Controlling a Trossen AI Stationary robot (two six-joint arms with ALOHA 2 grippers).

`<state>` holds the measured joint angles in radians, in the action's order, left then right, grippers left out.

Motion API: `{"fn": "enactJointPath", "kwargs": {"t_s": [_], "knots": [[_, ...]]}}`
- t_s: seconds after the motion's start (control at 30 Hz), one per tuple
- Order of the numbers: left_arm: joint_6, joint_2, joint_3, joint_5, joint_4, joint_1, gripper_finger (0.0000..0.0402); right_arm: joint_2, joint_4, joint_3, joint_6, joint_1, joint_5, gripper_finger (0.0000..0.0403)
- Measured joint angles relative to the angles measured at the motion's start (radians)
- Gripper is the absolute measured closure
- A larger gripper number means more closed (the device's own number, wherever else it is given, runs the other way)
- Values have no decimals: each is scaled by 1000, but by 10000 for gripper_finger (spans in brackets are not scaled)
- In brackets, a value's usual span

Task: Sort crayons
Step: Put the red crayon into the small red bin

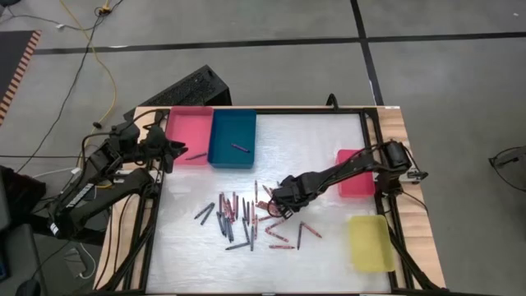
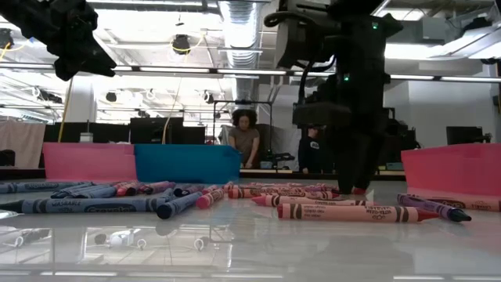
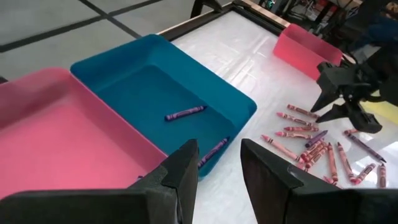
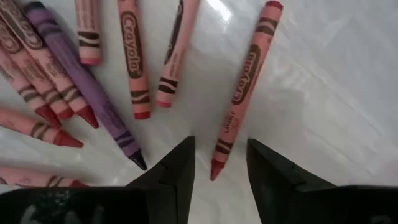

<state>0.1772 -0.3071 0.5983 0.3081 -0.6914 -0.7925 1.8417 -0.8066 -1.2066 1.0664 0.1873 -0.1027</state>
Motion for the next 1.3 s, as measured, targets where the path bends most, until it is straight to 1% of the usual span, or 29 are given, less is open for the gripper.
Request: {"fn": "enactJointPath", "kwargs": {"t_s": [0.23,0.47,0.63,0.93,1.1,1.2,1.3], "knots": [[2,0,0,-27,-27,0,291,7,-9,-1,13,-16,0,251],[14,0,0,-30,-29,0,291,9,-18,0,-19,-44,7,251],[11,0,0,-63,-29,0,291,9,-15,0,-24,-52,11,251],[2,0,0,-107,-29,0,291,10,-5,1,-81,-69,11,251],[8,0,0,-110,-29,0,291,11,12,2,-80,-76,13,251],[8,0,0,-110,-30,0,291,11,17,2,-78,-77,12,257],[8,0,0,-110,-30,0,291,11,21,2,-73,-77,3,273]]}}
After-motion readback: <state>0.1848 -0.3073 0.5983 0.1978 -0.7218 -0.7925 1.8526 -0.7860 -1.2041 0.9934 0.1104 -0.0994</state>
